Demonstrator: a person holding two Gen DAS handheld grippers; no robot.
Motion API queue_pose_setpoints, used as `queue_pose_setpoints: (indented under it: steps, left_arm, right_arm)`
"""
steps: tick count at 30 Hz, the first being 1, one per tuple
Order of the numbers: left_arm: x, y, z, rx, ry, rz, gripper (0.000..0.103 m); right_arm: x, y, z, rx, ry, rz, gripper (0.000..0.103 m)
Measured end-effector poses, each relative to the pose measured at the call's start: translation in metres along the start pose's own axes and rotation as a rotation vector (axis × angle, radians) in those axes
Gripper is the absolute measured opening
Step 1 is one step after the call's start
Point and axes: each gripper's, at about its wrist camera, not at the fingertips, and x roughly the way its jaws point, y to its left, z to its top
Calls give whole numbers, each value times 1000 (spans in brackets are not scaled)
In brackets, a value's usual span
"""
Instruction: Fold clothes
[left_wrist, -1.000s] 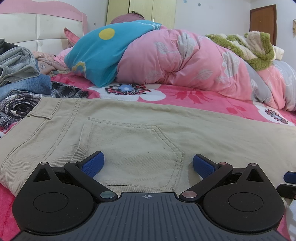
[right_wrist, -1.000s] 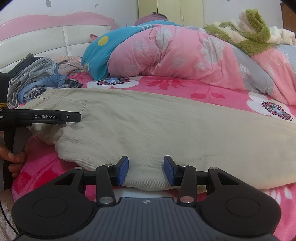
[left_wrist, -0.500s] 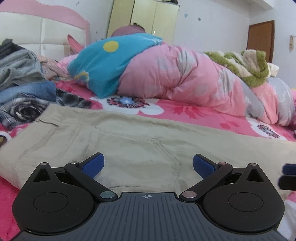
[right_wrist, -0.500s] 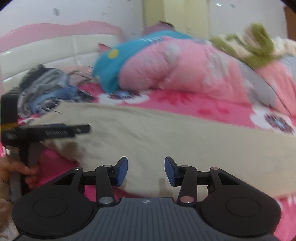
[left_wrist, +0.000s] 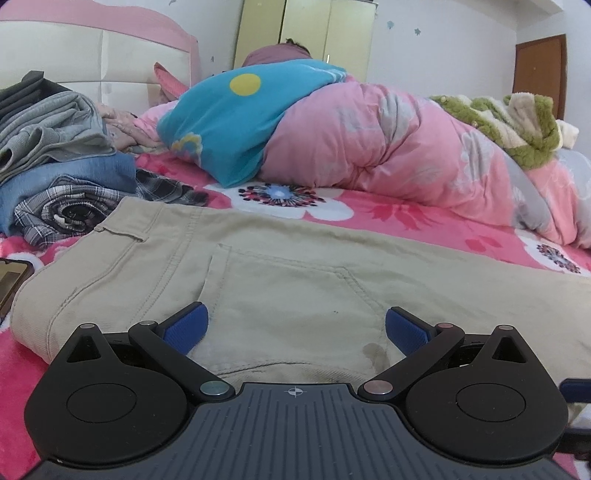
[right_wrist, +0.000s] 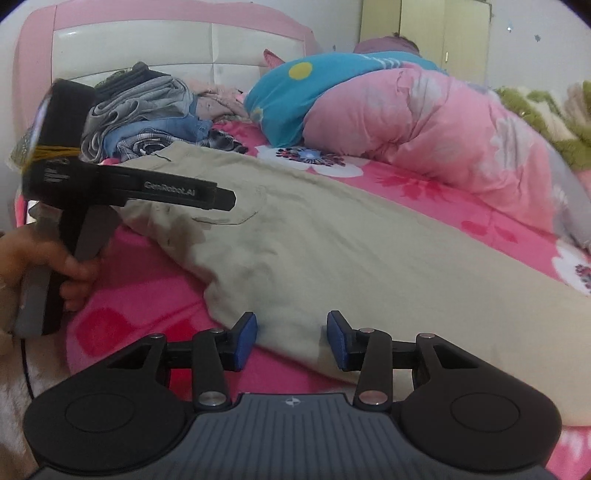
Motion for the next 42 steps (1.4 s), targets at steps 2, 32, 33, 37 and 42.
queue_pose_setpoints:
  steps: [2, 32, 33, 37, 42]
  left_arm:
    - [1, -1, -1, 4, 0, 4, 103]
    - [5, 1, -1, -2, 14, -3, 103]
    - [5, 1, -1, -1, 15, -2, 103]
    - [5, 1, -2, 0, 15, -1, 103]
    - [5, 1, -3, 7, 15, 4, 103]
  right_arm:
    - [-6, 0, 5, 3, -19, 11, 45]
    - [-5, 73, -19, -684, -9, -272, 8]
    - [-12, 65, -13, -610, -10, -237, 8]
    - [-40, 28, 15, -286, -56, -73, 9]
    - [-47, -13, 38, 79, -137, 91, 11]
